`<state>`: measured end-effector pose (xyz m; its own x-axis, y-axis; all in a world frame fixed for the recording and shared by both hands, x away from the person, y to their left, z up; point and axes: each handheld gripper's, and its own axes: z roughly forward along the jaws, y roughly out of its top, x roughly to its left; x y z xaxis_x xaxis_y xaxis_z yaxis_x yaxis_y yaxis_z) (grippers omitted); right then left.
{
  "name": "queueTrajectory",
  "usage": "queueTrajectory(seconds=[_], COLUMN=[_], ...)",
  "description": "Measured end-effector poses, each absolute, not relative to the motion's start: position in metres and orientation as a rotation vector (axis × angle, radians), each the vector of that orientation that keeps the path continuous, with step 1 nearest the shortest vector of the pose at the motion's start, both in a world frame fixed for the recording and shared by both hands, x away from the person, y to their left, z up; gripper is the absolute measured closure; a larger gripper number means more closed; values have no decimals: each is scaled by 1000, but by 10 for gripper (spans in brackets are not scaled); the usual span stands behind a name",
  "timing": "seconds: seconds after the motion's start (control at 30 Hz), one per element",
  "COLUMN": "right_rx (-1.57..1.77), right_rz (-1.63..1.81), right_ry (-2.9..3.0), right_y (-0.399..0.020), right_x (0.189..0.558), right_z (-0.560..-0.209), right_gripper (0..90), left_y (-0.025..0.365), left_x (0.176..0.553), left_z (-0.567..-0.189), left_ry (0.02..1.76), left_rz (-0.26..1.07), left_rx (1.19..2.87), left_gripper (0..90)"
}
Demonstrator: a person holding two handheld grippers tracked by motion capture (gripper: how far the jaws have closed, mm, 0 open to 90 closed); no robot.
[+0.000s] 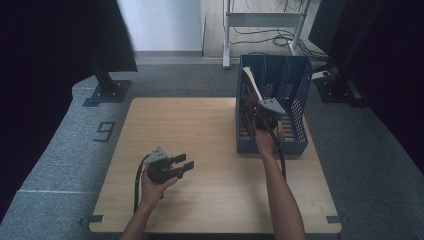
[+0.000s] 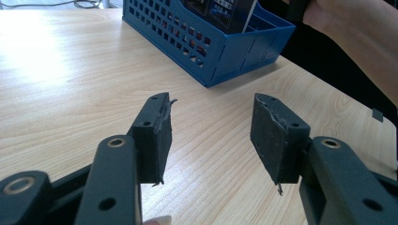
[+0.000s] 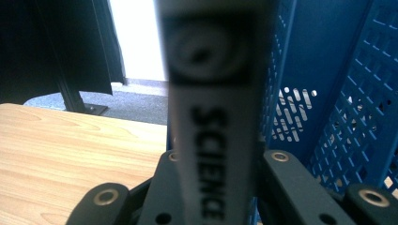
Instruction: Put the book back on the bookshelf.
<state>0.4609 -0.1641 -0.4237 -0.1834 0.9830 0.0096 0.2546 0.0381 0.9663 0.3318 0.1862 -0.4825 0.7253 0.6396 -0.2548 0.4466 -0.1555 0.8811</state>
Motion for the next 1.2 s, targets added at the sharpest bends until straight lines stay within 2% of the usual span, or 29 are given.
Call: queueTrajectory(seconds=[0.6, 1.2], right_rx=[1307, 1282], right_rz=[1264, 1320], right_ry=[1461, 1345], right_y=[-173, -160], right_x=[467, 499], right_z=[-423, -418], right_gripper=[814, 814], left_y=[190, 200], left_x=[333, 335], left_z=[-483, -484], left_ry=[864, 890], left_rz=[214, 210], left_rx=[1787, 1763], left_gripper=[486, 486])
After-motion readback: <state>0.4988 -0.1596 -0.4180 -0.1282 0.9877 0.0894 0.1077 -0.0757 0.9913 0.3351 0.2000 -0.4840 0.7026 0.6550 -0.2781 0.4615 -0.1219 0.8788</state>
